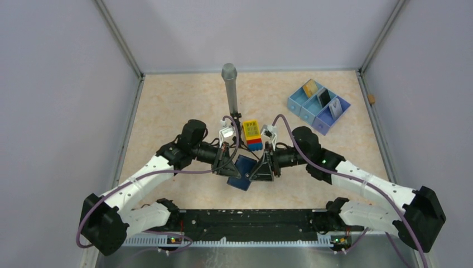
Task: Put the credit cards into the card holder
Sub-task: Open the card holder at the center of the board.
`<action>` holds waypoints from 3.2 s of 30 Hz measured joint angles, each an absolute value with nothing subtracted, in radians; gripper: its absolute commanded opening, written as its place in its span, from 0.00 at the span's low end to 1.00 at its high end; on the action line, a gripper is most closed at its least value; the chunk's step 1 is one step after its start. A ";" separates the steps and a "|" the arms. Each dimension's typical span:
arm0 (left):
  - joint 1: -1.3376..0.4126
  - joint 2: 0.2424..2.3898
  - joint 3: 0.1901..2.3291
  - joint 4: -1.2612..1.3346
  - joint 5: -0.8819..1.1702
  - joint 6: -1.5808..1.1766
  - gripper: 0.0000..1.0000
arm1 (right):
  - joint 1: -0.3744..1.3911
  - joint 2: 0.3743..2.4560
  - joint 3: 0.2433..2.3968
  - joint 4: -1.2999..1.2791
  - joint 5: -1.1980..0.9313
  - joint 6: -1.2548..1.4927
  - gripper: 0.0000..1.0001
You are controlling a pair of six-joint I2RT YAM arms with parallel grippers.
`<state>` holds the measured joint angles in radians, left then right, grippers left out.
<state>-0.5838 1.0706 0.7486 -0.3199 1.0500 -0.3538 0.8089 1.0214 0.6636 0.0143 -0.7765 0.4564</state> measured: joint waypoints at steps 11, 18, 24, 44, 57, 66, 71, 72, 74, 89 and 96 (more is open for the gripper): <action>-0.573 1.071 0.754 -0.374 1.053 -0.323 0.00 | 0.835 1.095 0.664 0.032 -0.815 0.453 0.08; -0.542 1.072 0.757 -0.400 1.066 -0.324 0.00 | 0.839 1.111 0.672 0.047 -0.813 0.444 0.00; -0.458 1.094 0.758 -0.412 1.110 -0.360 0.00 | 0.844 1.109 0.685 0.083 -0.825 0.430 0.00; -0.394 0.917 0.619 -0.266 0.781 -0.474 0.00 | 0.884 1.058 0.668 0.091 -0.344 0.625 0.71; -0.421 0.881 0.527 -0.178 0.634 -0.601 0.00 | 0.998 1.335 0.702 0.141 -0.096 0.841 0.49; -0.422 0.881 0.520 -0.174 0.607 -0.612 0.00 | 1.050 1.385 0.818 0.031 0.077 0.860 0.49; -0.426 0.882 0.514 -0.171 0.608 -0.625 0.00 | 1.058 1.386 0.867 -0.042 0.165 0.860 0.46; -0.426 0.882 0.513 -0.171 0.608 -0.626 0.00 | 1.058 1.389 0.873 -0.053 0.177 0.860 0.45; -0.426 0.882 0.513 -0.170 0.607 -0.627 0.00 | 1.058 1.398 0.886 -0.075 0.203 0.860 0.41; -0.427 0.924 0.464 -0.135 0.577 -0.658 0.41 | 1.065 1.428 0.879 -0.180 0.260 0.868 0.00; -0.427 0.987 0.393 -0.102 0.548 -0.666 0.76 | 1.065 1.408 0.753 -0.181 0.188 0.868 0.00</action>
<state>-0.4271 0.9867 0.3927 -0.1020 0.5480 -0.6659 1.0645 1.4082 0.7528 -0.1810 0.1883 0.8680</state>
